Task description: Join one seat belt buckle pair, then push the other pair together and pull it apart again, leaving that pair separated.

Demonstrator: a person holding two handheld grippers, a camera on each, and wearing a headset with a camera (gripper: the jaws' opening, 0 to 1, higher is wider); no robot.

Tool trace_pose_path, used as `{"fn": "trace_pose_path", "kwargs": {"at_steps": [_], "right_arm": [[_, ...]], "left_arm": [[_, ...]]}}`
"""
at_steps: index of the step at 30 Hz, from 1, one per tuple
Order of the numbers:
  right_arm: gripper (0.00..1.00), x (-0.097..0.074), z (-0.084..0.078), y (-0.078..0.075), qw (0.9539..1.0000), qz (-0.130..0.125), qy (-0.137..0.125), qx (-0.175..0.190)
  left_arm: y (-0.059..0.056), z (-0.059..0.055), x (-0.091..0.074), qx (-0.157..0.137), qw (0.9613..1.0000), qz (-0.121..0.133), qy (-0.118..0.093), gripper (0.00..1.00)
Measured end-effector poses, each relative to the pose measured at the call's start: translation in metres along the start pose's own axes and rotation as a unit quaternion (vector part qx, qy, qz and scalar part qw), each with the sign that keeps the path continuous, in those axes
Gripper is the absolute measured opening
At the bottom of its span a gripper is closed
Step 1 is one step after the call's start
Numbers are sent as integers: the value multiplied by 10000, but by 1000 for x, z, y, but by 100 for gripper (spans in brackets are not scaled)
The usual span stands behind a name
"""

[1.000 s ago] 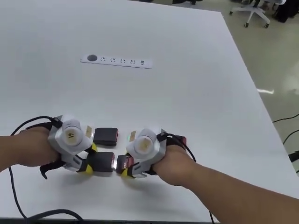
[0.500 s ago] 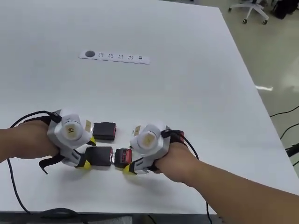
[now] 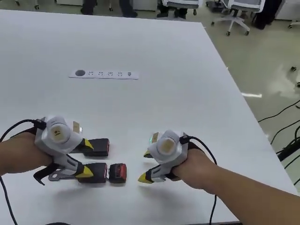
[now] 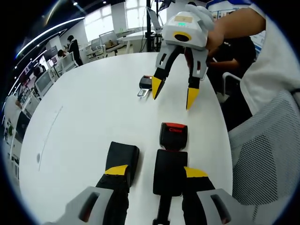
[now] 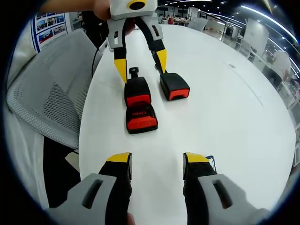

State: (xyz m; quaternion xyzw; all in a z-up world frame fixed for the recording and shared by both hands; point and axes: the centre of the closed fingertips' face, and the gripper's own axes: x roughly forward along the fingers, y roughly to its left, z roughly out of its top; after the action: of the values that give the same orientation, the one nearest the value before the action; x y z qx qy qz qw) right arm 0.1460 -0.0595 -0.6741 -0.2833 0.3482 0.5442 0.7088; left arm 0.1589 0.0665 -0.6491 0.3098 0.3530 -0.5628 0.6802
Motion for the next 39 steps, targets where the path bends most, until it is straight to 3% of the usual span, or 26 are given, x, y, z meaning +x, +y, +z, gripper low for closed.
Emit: {"fn": "trace_pose_path", "kwargs": {"at_steps": [7, 15, 24, 26, 28, 32, 39], "right_arm": [[40, -17, -11, -28, 9997, -229, 29, 46], [39, -26, -29, -57, 9993, -344, 165, 3], [39, -32, -45, -74, 9984, -397, 395, -50], [39, -30, -52, -78, 9982, -387, 462, -78], [39, -31, -52, -79, 9975, -400, 536, -210], [37, -28, -58, -77, 9976, -264, 605, -200], [34, -26, -63, -81, 9960, -222, 778, -388]], "left_arm": [[11, 12, 6, 133, 9999, 15, 35, 46], [34, 5, 9, 100, 9998, 126, 133, 47], [47, -6, 11, 96, 9994, 179, 293, 47], [45, -4, 12, 147, 9992, 159, 333, 46], [50, -10, 16, 198, 9990, 134, 372, 46], [52, -6, 14, 202, 9990, 80, 395, 46], [56, -20, 26, 173, 9988, -58, 459, 43]]}}
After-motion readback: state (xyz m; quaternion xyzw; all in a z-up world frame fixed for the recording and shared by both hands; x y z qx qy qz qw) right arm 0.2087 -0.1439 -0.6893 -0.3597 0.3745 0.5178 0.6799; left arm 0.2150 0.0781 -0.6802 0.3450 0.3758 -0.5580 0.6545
